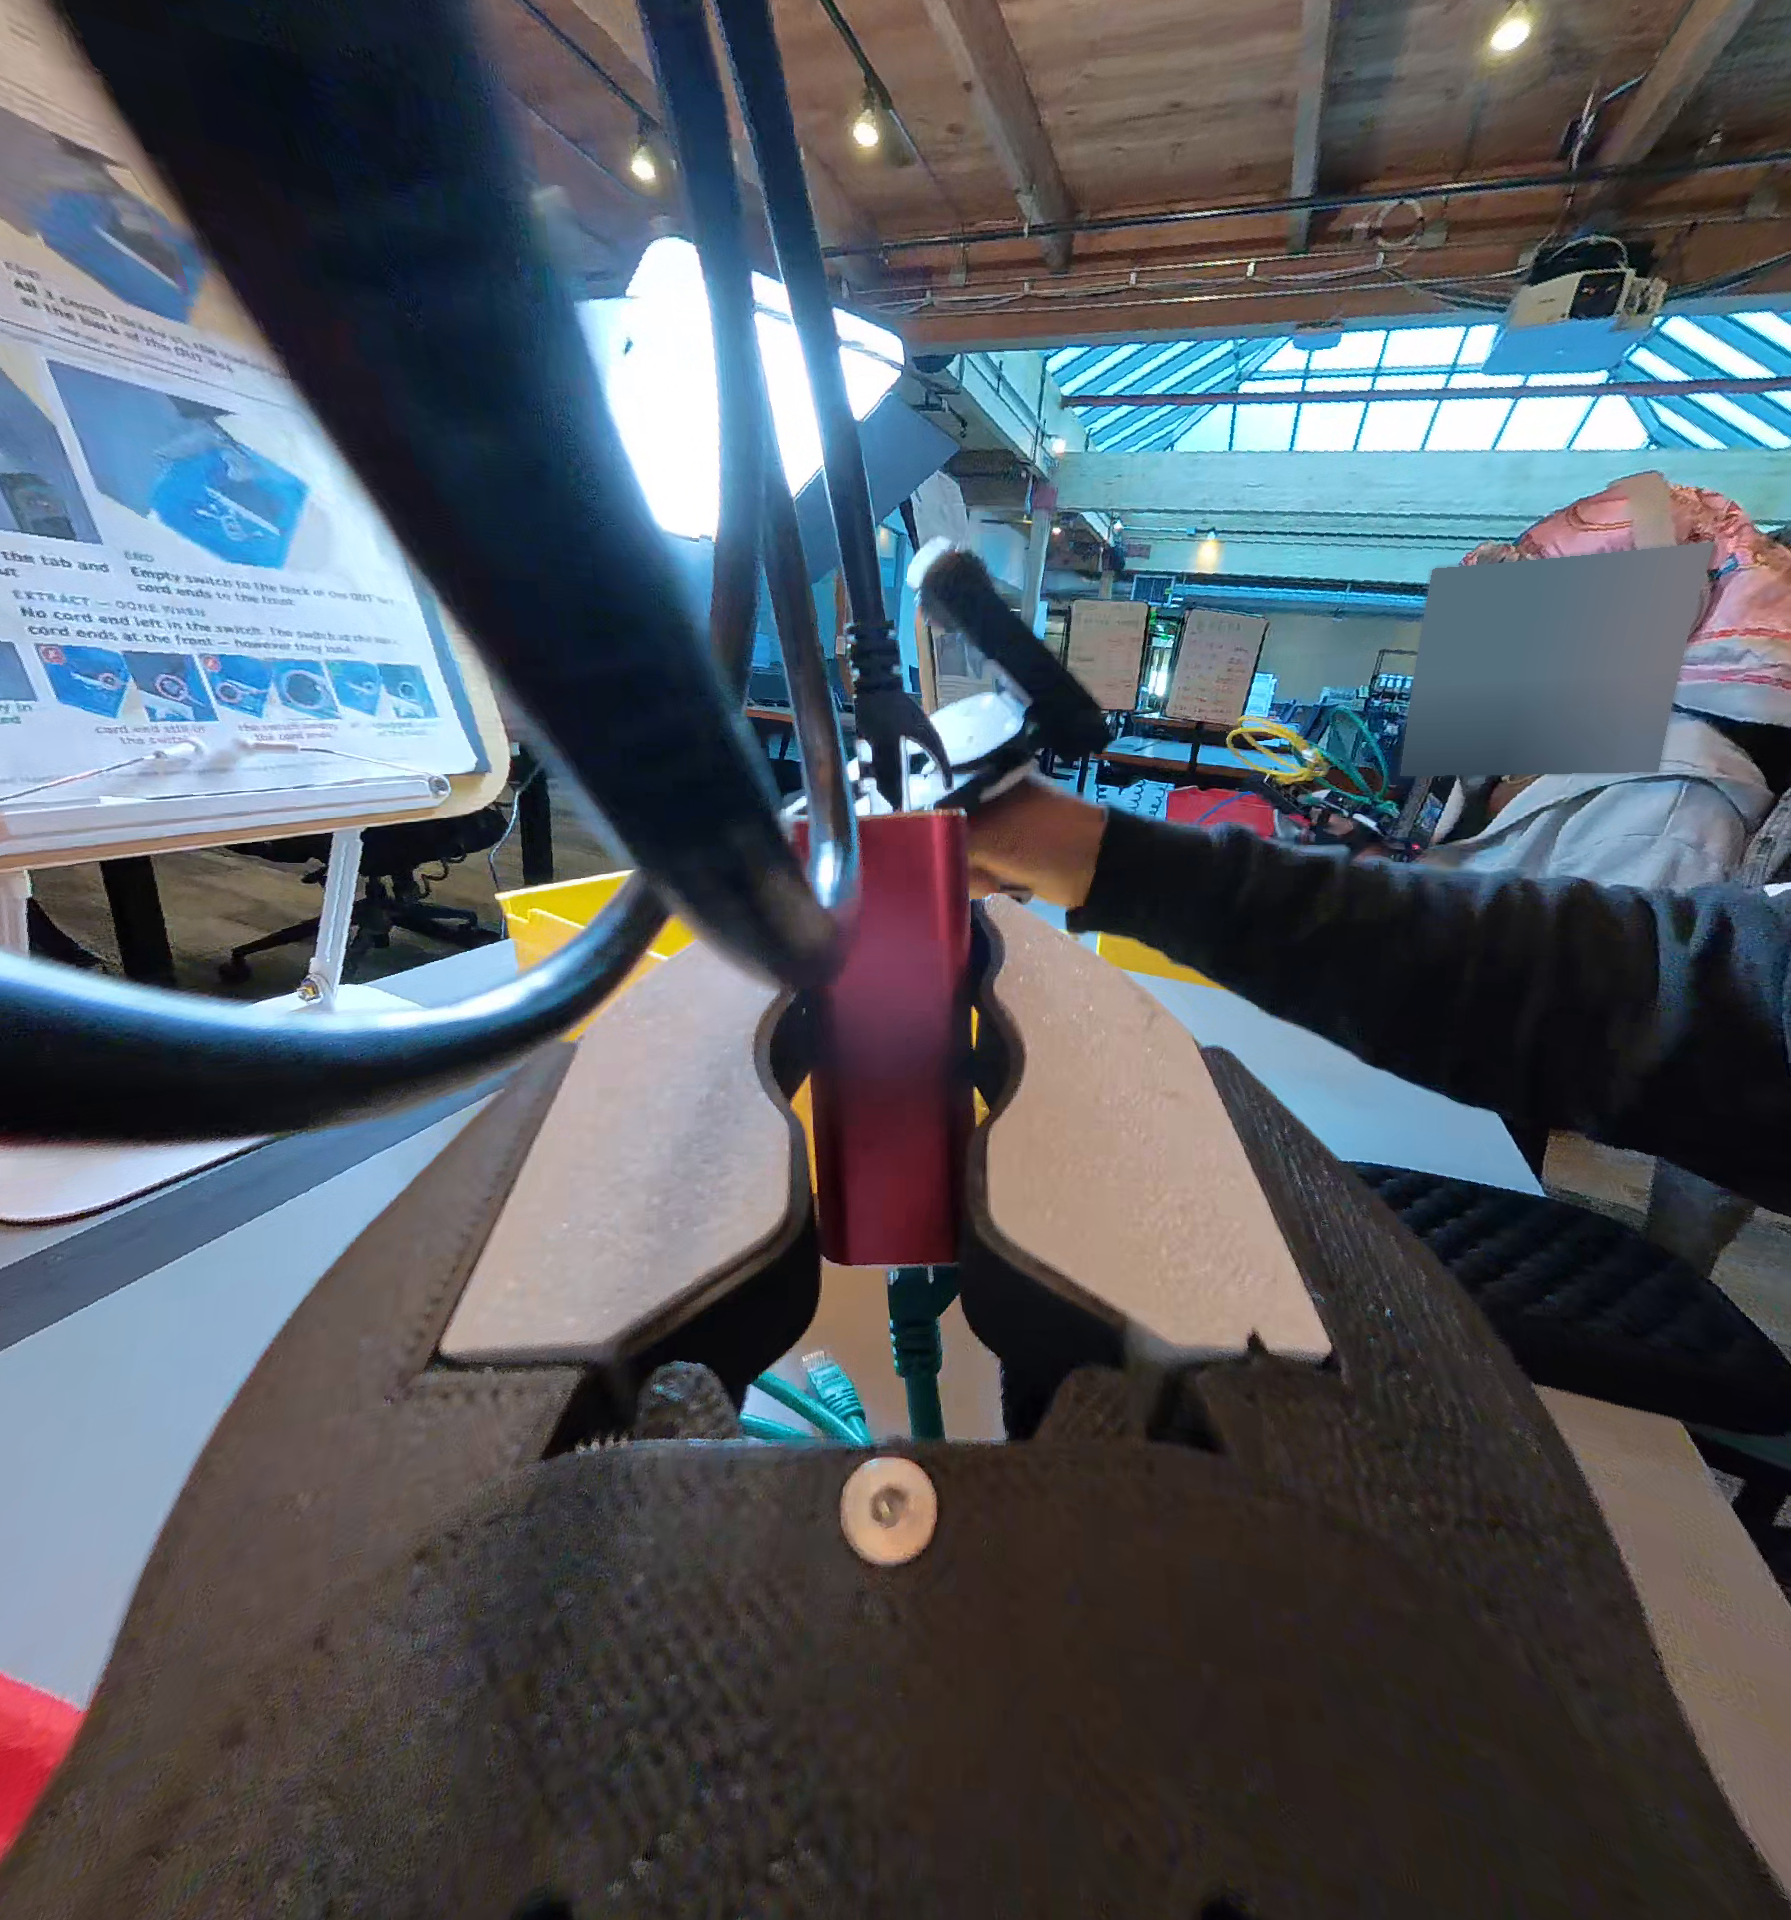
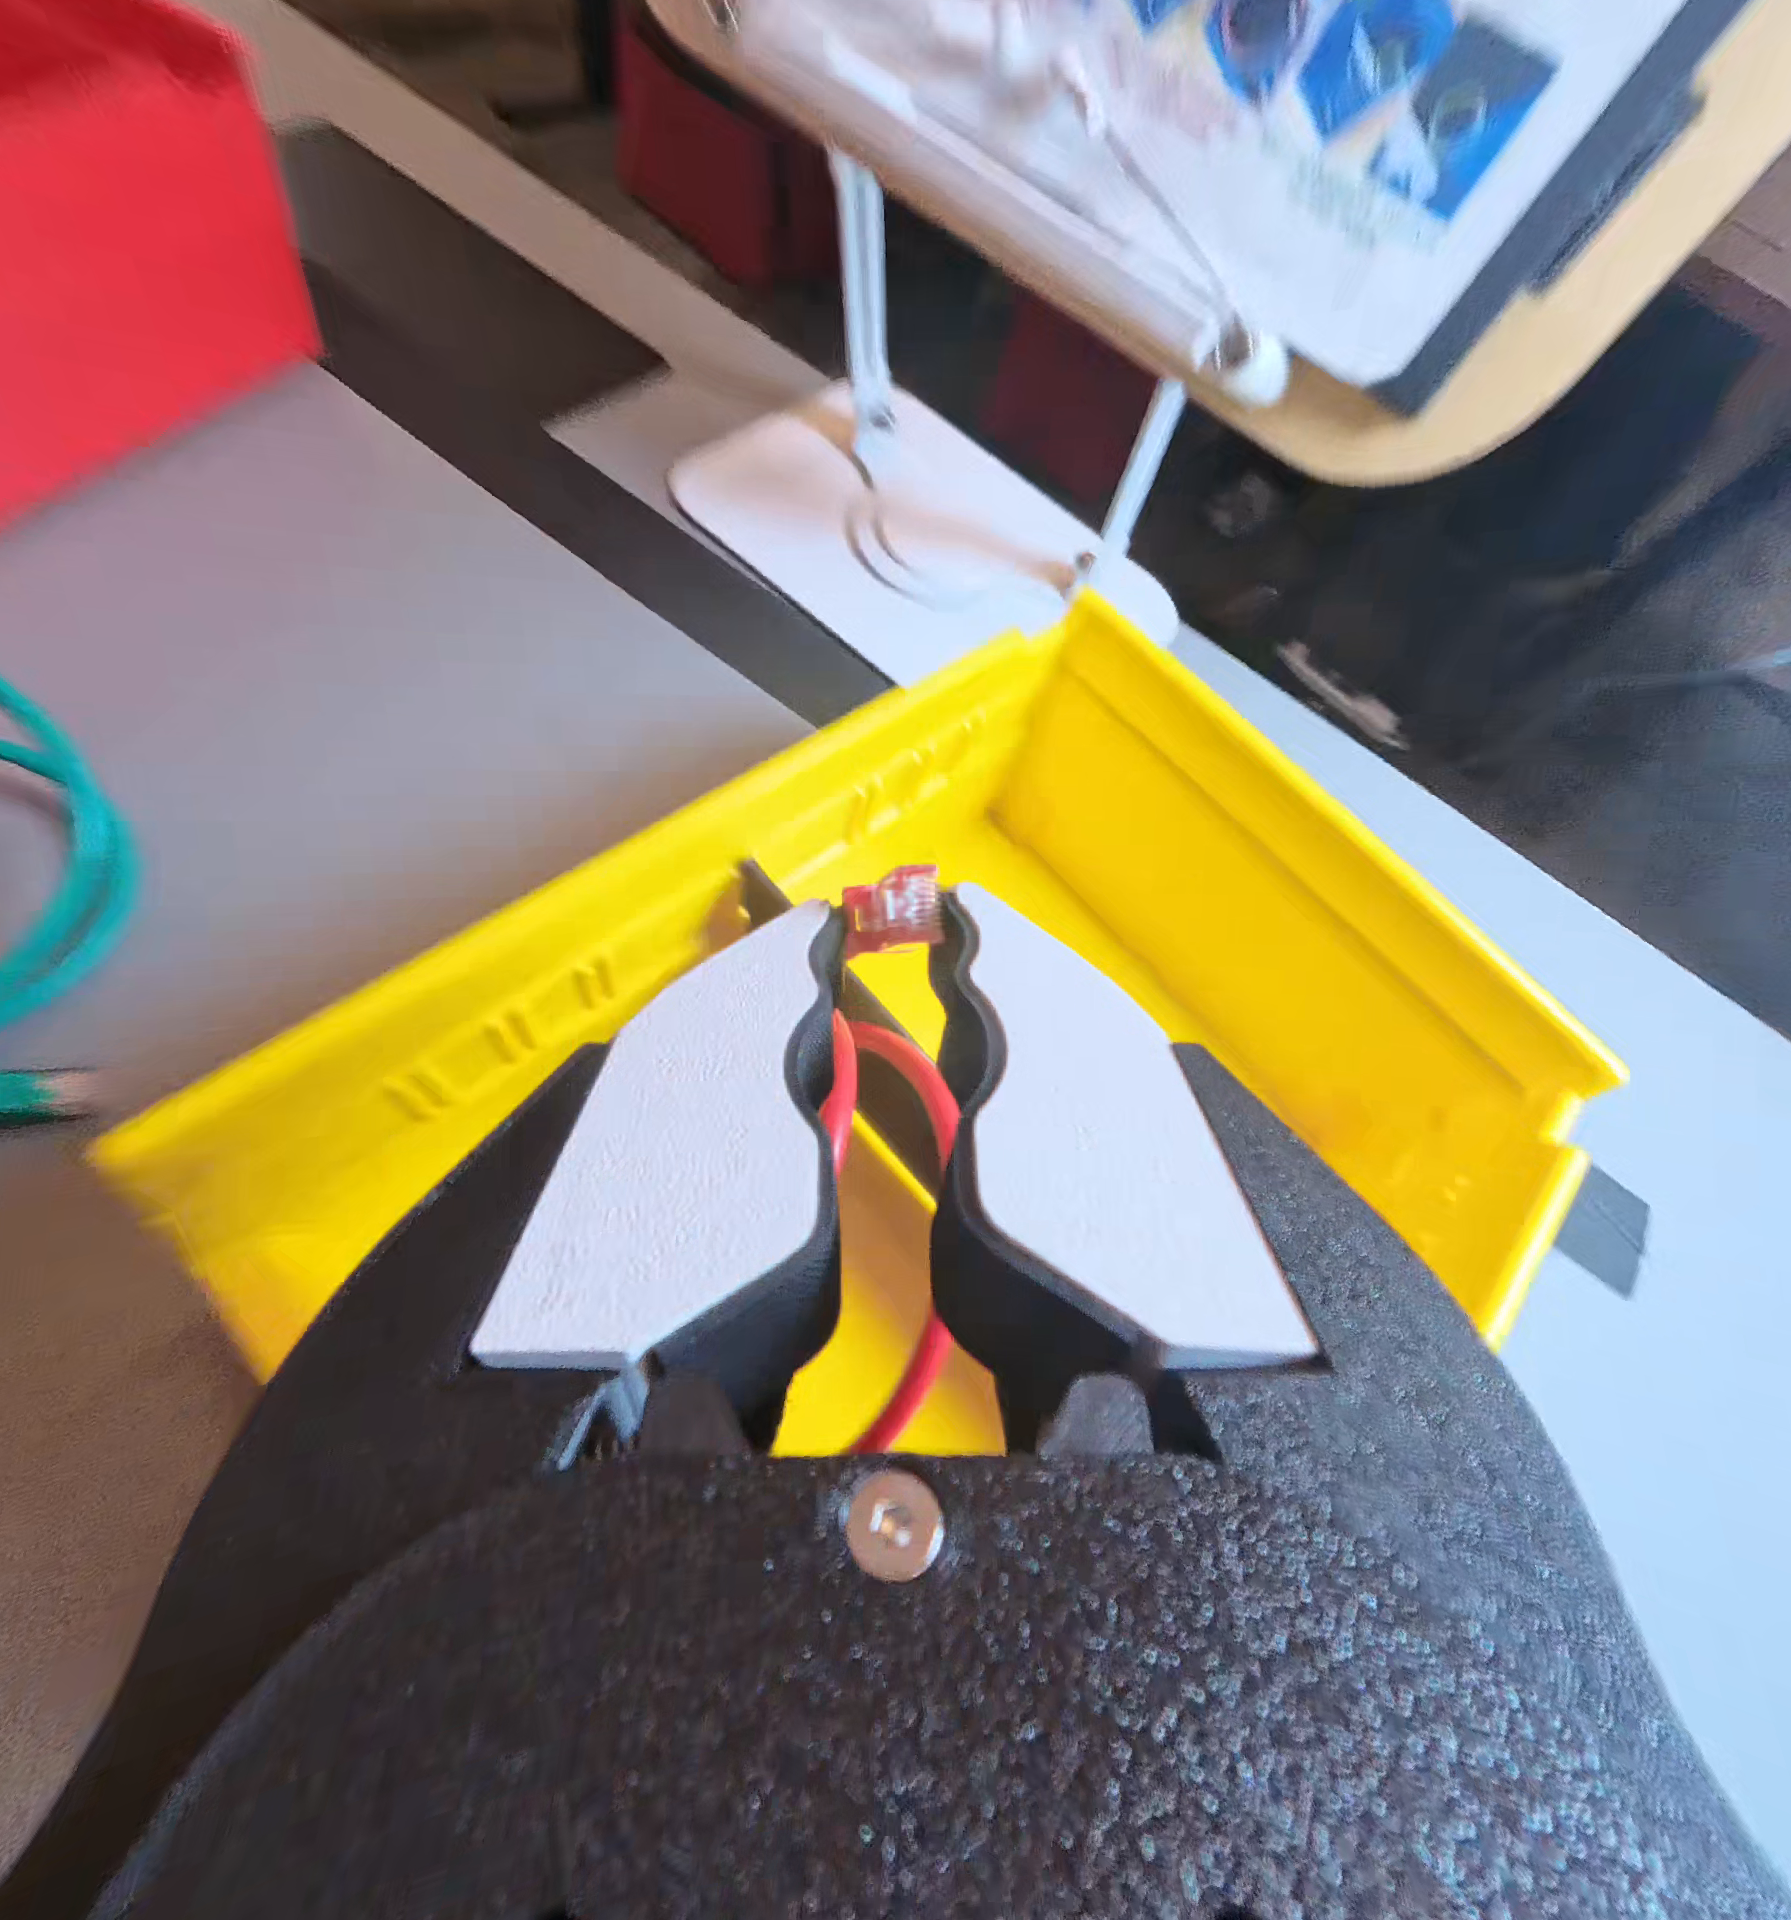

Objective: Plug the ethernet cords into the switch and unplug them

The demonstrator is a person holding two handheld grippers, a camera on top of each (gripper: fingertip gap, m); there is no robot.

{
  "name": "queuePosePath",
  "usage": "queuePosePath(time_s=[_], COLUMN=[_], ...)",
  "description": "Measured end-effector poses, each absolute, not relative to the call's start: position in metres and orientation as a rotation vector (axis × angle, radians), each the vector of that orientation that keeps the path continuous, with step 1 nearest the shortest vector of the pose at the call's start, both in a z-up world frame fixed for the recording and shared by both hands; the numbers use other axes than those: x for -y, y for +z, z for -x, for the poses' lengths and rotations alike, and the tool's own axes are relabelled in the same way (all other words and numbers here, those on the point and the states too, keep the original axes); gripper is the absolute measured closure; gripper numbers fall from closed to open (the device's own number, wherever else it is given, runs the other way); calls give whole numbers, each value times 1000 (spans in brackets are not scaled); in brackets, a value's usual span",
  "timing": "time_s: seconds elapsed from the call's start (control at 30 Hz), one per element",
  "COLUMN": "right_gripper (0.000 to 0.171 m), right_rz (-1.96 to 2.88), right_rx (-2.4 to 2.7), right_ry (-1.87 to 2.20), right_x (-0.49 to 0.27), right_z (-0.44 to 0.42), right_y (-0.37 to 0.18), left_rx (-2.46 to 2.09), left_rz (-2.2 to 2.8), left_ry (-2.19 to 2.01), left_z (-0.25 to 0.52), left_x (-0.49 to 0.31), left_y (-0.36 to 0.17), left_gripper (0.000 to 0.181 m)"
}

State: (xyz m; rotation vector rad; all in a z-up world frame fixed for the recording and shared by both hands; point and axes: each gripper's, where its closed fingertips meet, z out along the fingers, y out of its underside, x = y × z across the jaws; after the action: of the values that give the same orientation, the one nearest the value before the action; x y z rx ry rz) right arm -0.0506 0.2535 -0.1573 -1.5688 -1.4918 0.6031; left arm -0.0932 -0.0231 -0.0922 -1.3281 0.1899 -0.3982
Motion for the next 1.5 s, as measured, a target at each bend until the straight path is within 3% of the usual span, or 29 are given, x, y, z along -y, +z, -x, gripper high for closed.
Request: queuePosePath(time_s=[0.23,0.4,0.57,0.73,0.87,1.1,1.2,1.23,1.5], right_gripper=[145,131,131,132,131,139,146,158,160], right_rz=[1599,1506,1377,1229,1141,1101,1119,1122,1076], right_rx=[1379,1315,1276,1426,1637,1624,1576,1547,1692], right_ry=[302,236,292,826,1402,1909,1970,1951,1867], right_x=[-266,-261,-234,-124,-14,55,61,58,50], right_z=[44,33,24,36,39,51,56,58,46], right_y=[-202,-175,-123,-94,-116,-122,-123,-123,-125], left_rx=[-163,-158,-169,-171,-140,-55,-30,-41,-169], left_rz=[1355,1360,1364,1321,1225,1110,1073,1069,1212], left_ry=[-415,-427,-441,-521,-664,-744,-736,-756,-752], left_z=[96,94,87,72,57,52,60,60,53], left_x=[15,13,11,12,17,19,21,22,28], left_y=[-105,-108,-109,-97,-75,-61,-59,-59,-71], left_gripper=[154,153,153,153,153,154,154,154,153])
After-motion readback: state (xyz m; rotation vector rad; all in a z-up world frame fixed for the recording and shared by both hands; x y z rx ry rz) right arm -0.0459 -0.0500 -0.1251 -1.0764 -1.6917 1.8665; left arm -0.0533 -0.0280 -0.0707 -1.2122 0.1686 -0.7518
